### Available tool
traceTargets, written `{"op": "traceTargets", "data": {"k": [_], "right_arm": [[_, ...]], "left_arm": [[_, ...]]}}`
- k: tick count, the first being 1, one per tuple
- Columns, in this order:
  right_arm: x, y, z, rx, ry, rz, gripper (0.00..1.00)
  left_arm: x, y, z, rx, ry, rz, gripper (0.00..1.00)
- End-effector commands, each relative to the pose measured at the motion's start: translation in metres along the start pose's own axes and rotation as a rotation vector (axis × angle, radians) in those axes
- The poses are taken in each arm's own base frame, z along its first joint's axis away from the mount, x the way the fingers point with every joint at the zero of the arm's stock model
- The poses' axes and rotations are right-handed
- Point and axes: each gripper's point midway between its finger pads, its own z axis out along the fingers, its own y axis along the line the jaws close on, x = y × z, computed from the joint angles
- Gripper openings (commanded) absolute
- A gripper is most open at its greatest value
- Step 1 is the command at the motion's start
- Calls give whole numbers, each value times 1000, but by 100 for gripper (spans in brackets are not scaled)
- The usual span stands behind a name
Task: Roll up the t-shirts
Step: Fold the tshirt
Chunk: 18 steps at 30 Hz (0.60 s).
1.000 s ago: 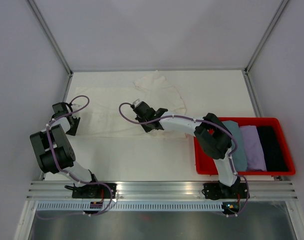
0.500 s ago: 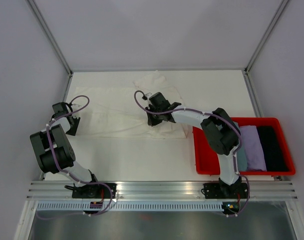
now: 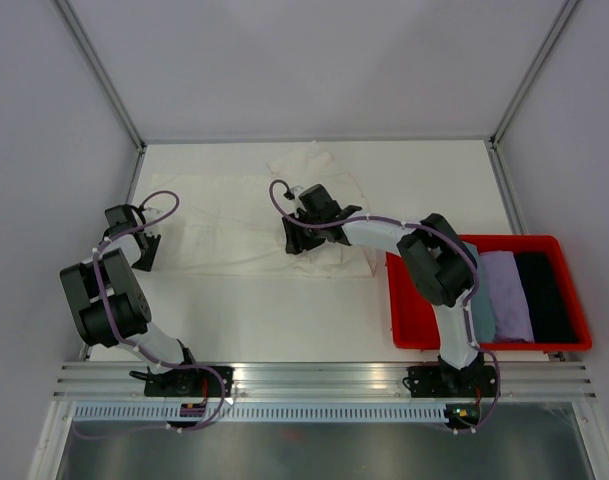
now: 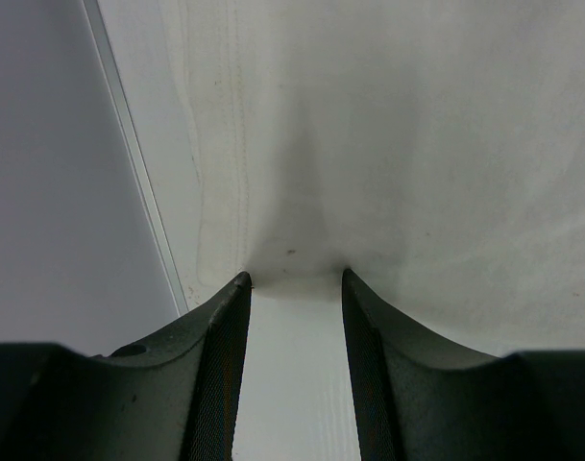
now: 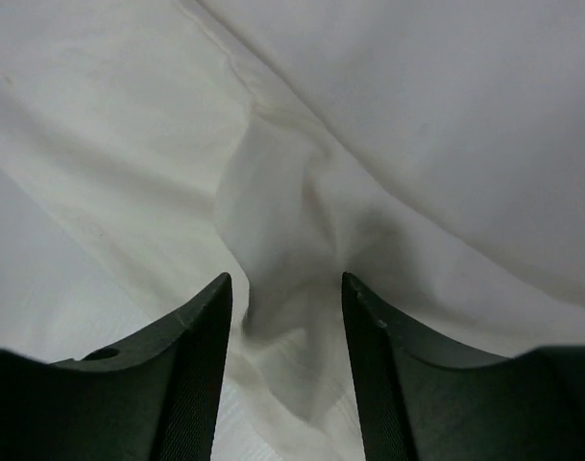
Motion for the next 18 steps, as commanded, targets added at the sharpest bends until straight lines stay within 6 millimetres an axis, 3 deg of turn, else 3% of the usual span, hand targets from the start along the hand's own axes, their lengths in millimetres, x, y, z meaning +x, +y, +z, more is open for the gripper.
{"op": "traceTargets", "data": {"k": [1,5,8,10,11,12,14,15,16,17,18], "right_arm": [[-15,21,-16,-49,-42,-45,57],[-33,37,-46,-79,-93,-61,69],[-56,46,-90,-72,-179,-60,82],[-53,36,-104,-38,-182,11,83],[-45,15,-114,13,-176,80,82],[-41,1,-119,51,-176,115,79],[-27,-32,-127,146,-164,180,62],[-8,-46,-123,189,-131,219,54],[0,-51,-124,198,-120,233,39],[3,-57,-123,200,-128,249,35],[19,-58,-119,182,-100,264,32]], "left_arm": [[23,-18,8,57,72,25,49],[18,-16,-1,57,49,24,49],[6,-23,-16,111,-19,32,49],[-3,-25,-25,135,-64,34,49],[-11,-29,-33,154,-106,48,50],[-14,-31,-38,162,-126,61,50],[-23,-41,-48,199,-172,100,50],[-31,-41,-57,198,-207,115,50],[-34,-44,-63,205,-225,129,50],[-40,-56,-70,243,-246,151,51],[-46,-58,-81,246,-277,166,51]]}}
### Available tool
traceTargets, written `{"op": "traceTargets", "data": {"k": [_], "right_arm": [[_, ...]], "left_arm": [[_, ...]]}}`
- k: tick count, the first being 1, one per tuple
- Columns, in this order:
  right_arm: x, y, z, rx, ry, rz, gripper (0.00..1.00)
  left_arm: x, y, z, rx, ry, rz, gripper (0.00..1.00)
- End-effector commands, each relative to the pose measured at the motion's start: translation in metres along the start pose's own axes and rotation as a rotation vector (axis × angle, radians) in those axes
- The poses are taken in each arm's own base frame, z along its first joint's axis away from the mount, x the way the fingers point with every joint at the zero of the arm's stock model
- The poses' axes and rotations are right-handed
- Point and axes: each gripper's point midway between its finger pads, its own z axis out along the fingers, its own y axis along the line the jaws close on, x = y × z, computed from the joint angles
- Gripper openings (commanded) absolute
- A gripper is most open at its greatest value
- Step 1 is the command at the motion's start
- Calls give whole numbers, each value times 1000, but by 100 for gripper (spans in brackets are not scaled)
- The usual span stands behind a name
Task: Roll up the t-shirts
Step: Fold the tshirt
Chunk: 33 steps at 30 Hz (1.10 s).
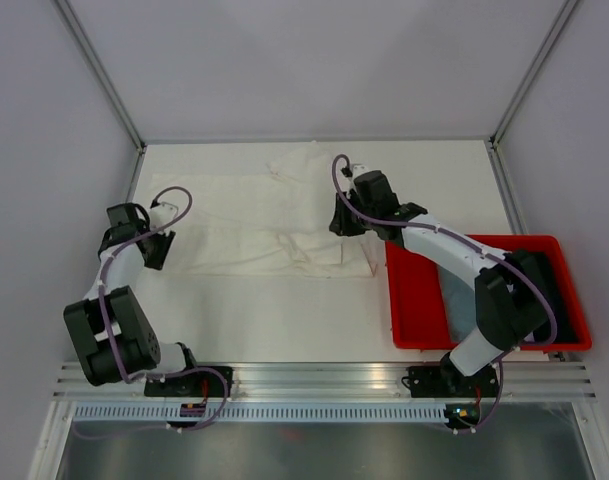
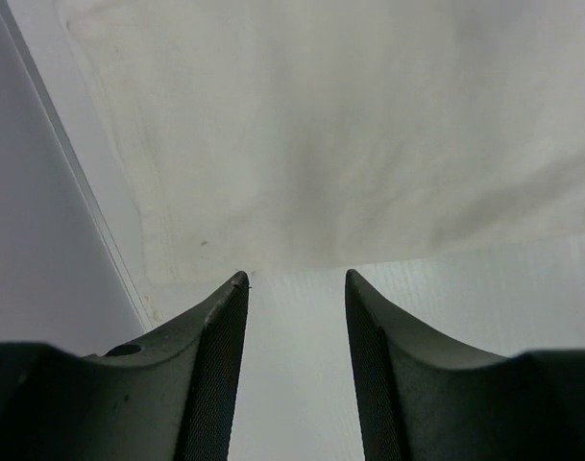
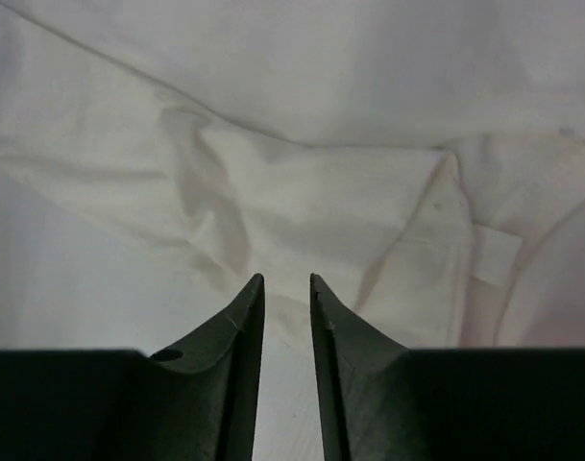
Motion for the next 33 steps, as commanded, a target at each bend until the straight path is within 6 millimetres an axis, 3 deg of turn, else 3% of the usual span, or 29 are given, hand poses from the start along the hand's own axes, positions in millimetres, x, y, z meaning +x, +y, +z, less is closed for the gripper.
{"op": "traceTargets", "data": {"k": [1,3,4,7,9,10,12,13,16,17,18,19,25,33], "right_arm": [[56,-32,7,78,121,102,30],[54,-36,9,64,92,119,33],[55,-40,13,66,93,128,40],[58,-48,22,94,107,129,43],[64,-48,27,69,118,147,43],[65,-51,32,57,121,160,43],[69,-54,36,55,127,178,43],[72,-57,42,52,134,187,42],[78,-61,50,56,146,203,41],[79,-62,52,56,148,209,41],[77,-63,53,53,133,209,40],[78,-63,53,51,132,212,39],[79,-56,56,5,109,240,35],[83,-60,57,19,108,237,33]], "left_arm": [[-34,-27,-26,99,-132,96,51],[-44,-44,-35,130,-150,126,52],[-54,-46,-43,129,-174,122,53],[-74,-76,-56,198,-207,134,54],[-91,-108,-61,264,-238,199,54],[-99,-138,-61,323,-239,243,55],[-116,-160,-62,361,-258,243,55],[-118,-183,-56,403,-239,282,54],[-143,-216,-49,414,-240,313,54],[-140,-228,-34,417,-190,325,54],[-154,-234,-33,399,-204,320,54],[-152,-253,-21,420,-170,345,54],[-178,-282,-4,475,-203,222,53],[-181,-302,0,559,-209,138,53]]}}
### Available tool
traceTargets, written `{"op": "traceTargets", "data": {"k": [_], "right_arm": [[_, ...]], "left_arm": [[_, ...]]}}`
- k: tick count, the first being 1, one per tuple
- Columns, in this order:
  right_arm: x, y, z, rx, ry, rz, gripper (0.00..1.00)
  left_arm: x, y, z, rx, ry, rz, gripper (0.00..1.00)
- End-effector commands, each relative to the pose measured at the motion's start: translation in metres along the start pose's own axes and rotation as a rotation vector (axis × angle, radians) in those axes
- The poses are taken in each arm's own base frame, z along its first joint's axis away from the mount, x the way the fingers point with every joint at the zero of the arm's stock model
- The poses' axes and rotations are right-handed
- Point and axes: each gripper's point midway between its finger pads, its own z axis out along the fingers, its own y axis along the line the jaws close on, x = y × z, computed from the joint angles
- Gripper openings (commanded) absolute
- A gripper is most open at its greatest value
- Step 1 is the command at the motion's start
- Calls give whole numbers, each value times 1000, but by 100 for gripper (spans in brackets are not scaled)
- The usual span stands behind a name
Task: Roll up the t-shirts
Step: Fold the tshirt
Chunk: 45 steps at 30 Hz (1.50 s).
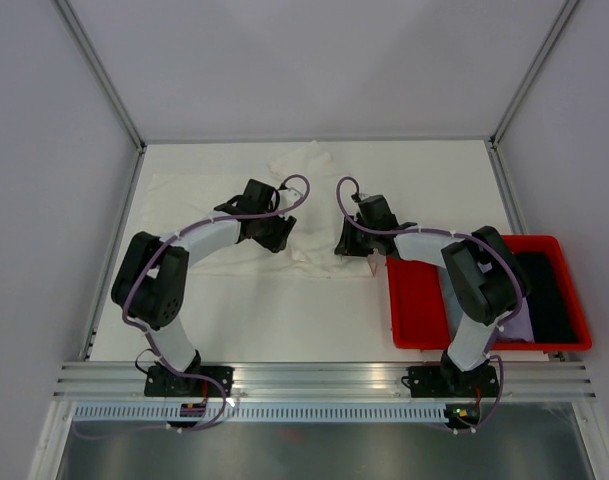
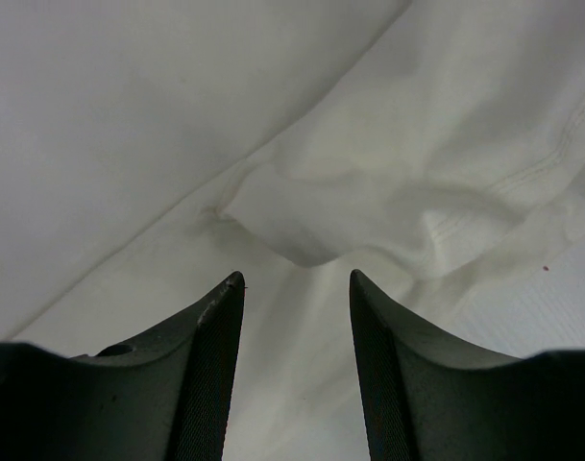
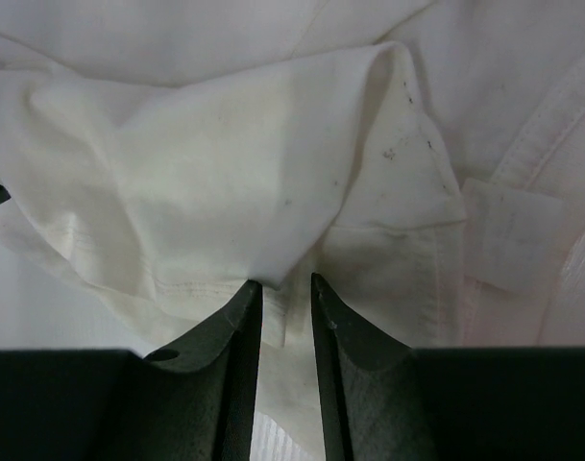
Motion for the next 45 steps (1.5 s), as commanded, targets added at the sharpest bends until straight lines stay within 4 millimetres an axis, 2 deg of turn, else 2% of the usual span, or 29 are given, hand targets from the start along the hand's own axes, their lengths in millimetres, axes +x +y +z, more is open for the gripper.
{"op": "traceTargets", "data": {"k": [1,5,11,18,26,29,32,33,36,42,44,45], "right_arm": [[-7,7,2,-36,-32,8,33],[-10,5,2,-23,-43,8,30],[-10,4,-1,-21,-47,4,22],[-16,9,-5,-31,-57,-16,18],[-14,8,-4,-30,-52,-23,12],[-16,10,-4,-38,-60,-17,5],[-19,13,-7,-48,-68,-17,0],[-20,15,-8,-52,-69,-19,0],[-25,17,-13,-52,-79,-29,0],[-31,22,-29,-51,-108,-35,0],[-34,24,-34,-52,-121,-40,0],[-30,21,-35,-39,-103,-37,0]], "left_arm": [[-21,-9,8,51,-65,-81,53],[-18,-12,13,58,-59,-127,53],[-34,-17,11,96,-110,-146,53],[-18,-11,21,58,-71,-135,48],[-26,-7,22,46,-86,-134,46],[-25,-12,23,71,-85,-135,40],[-25,-13,27,80,-77,-135,27],[-26,-14,27,87,-80,-133,18],[-29,-18,26,115,-90,-126,3],[-30,-18,11,105,-108,-98,2],[-27,-13,6,75,-95,-85,2],[-30,-11,1,65,-100,-75,2]]}}
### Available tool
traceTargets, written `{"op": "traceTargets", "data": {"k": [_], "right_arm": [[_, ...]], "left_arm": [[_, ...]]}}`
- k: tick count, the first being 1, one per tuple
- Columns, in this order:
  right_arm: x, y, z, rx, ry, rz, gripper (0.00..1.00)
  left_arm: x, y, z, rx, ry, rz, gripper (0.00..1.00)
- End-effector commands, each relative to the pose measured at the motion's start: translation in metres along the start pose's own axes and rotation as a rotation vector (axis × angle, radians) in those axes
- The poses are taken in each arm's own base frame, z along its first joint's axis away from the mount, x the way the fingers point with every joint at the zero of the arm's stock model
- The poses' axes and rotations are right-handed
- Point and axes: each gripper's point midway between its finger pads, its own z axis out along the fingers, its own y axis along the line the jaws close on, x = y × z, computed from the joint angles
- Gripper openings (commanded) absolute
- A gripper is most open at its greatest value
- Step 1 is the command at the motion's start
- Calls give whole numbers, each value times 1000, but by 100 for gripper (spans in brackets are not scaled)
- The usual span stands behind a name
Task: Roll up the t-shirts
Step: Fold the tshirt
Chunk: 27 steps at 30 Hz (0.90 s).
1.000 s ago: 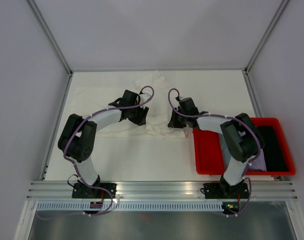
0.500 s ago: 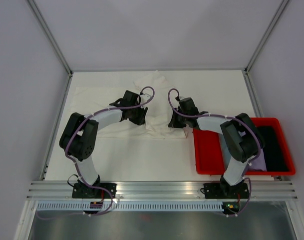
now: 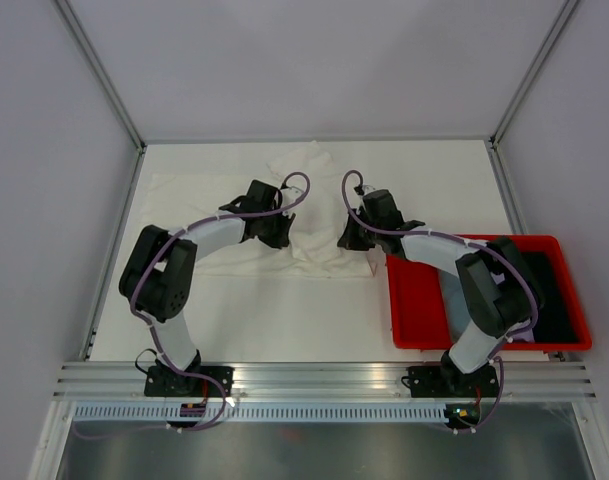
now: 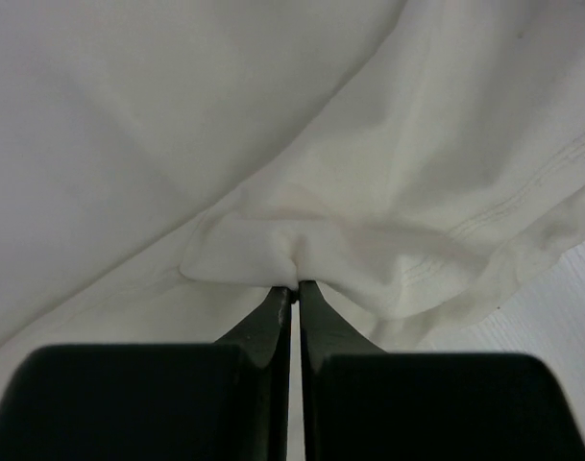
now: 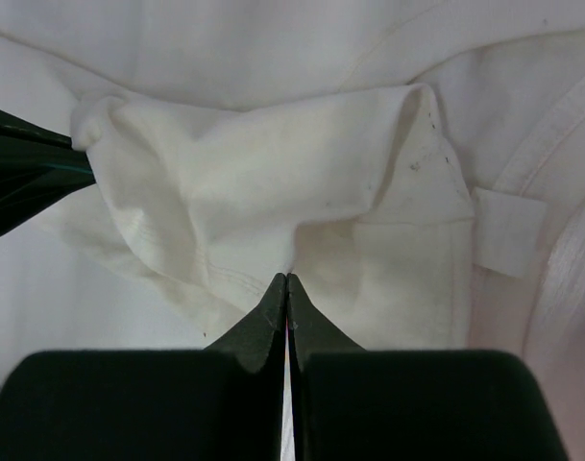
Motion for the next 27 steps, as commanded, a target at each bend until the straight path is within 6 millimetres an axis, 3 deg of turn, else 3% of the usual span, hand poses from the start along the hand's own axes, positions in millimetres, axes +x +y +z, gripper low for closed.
{"op": "traceTargets", "data": {"k": [1,10,19,27], "right_arm": [[-9,6,-15,-3,-29,-16,0],[8,-6,-26,36,4,-18,0],[20,-24,-16,102,26,-10,0],[28,-29,1,98,44,19,0]], "left_arm": [[-18,-1,-24,-15,-39,59,2],[1,-4,-35,21,97,124,2],[18,-5,-43,68,264,168,2],[37,6,-15,55,364,134,2]]}}
